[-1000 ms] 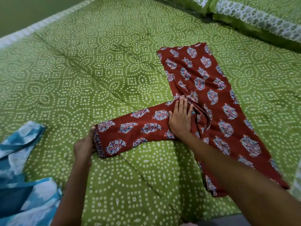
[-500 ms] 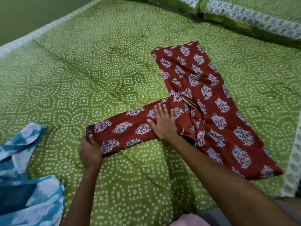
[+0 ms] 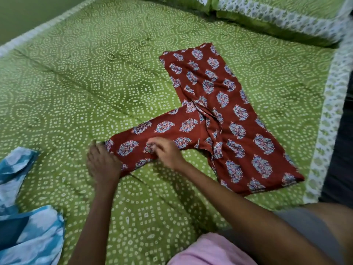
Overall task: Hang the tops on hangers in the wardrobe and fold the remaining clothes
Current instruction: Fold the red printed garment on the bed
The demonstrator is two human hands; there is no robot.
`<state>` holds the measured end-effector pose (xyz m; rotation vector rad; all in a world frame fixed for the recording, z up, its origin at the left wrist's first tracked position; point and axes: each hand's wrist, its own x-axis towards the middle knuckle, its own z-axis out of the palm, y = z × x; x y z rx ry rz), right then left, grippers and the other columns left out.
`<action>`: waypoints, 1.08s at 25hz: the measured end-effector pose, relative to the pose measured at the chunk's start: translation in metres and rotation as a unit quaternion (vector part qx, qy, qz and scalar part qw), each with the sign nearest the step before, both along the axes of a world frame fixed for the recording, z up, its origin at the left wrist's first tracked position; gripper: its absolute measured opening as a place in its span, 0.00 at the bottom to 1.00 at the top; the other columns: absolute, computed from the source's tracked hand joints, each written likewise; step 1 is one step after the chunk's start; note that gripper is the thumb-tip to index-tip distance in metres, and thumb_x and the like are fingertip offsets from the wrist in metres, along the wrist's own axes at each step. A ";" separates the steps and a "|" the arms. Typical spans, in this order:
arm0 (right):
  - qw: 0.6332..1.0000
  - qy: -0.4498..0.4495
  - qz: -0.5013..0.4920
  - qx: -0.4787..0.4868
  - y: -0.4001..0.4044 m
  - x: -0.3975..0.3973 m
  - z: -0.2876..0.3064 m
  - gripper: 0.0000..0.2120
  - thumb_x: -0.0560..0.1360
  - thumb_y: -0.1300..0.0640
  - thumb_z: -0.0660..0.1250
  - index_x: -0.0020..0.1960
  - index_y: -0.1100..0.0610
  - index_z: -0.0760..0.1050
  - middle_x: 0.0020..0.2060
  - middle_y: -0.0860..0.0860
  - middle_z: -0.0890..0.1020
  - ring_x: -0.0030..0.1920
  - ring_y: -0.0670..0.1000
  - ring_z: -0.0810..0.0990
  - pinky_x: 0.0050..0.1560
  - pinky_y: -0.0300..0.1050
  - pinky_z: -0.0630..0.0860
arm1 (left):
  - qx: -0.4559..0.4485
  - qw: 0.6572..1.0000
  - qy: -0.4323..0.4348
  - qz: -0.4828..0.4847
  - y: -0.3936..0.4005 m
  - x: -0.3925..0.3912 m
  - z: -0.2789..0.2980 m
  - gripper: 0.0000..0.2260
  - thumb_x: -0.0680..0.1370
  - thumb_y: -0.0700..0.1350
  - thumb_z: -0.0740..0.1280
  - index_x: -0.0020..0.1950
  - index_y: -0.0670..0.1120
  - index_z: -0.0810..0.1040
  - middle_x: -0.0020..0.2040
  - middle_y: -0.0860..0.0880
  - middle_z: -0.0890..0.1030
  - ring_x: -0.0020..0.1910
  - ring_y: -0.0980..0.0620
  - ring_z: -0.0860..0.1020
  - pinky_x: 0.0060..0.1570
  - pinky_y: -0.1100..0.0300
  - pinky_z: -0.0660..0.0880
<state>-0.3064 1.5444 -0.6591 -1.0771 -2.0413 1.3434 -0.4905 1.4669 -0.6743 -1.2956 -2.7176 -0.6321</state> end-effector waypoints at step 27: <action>0.902 -0.349 -0.053 0.247 -0.019 0.383 0.001 0.10 0.67 0.68 0.71 0.48 0.65 0.78 0.44 0.59 0.77 0.42 0.57 0.77 0.39 0.42 0.69 | -0.075 0.848 -0.088 -0.517 -0.022 0.265 -0.008 0.19 0.67 0.50 0.58 0.49 0.39 0.79 0.44 0.43 0.77 0.43 0.46 0.76 0.41 0.56 0.77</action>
